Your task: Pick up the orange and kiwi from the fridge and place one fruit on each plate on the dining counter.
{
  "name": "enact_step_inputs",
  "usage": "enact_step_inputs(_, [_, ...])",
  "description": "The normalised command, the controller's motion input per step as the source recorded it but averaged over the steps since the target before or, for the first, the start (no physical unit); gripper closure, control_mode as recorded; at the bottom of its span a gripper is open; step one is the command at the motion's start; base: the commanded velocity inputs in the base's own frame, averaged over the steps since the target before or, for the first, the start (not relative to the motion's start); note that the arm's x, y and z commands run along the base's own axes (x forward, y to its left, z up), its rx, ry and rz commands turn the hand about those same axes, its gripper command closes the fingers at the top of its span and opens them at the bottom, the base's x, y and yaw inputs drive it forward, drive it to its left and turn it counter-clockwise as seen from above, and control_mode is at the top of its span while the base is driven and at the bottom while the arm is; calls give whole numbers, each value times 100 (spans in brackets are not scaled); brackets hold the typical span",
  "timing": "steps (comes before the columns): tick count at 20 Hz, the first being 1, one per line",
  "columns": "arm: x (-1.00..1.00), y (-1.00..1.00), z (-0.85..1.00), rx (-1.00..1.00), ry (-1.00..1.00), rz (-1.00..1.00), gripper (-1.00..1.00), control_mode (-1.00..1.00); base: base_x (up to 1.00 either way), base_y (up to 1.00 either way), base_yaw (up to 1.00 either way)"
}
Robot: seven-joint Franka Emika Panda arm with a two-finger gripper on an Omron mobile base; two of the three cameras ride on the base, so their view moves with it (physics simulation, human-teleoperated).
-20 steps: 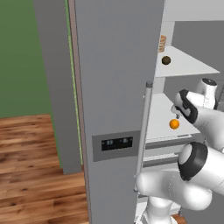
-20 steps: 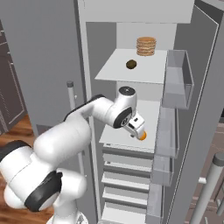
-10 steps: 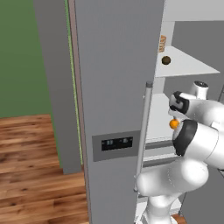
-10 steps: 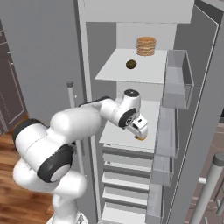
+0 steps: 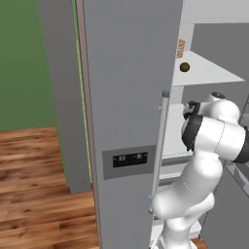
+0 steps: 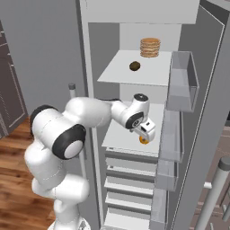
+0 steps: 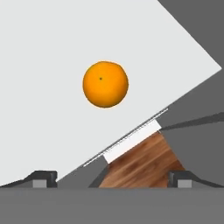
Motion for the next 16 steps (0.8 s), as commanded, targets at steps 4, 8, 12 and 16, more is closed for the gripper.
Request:
enact_step_inputs(4, [35,-18,-31,1,0,0,-100,-100,0,0,0])
enact_step_inputs(8, [31,-13,-33,0,0,0,-100,-100,0,0,0])
enact_step_inputs(12, [30,-7,-27,0,1,0,-100,-100,0,0,0])
enact_step_inputs(16, [27,0,-23,0,2,0,-100,-100,0,0,0])
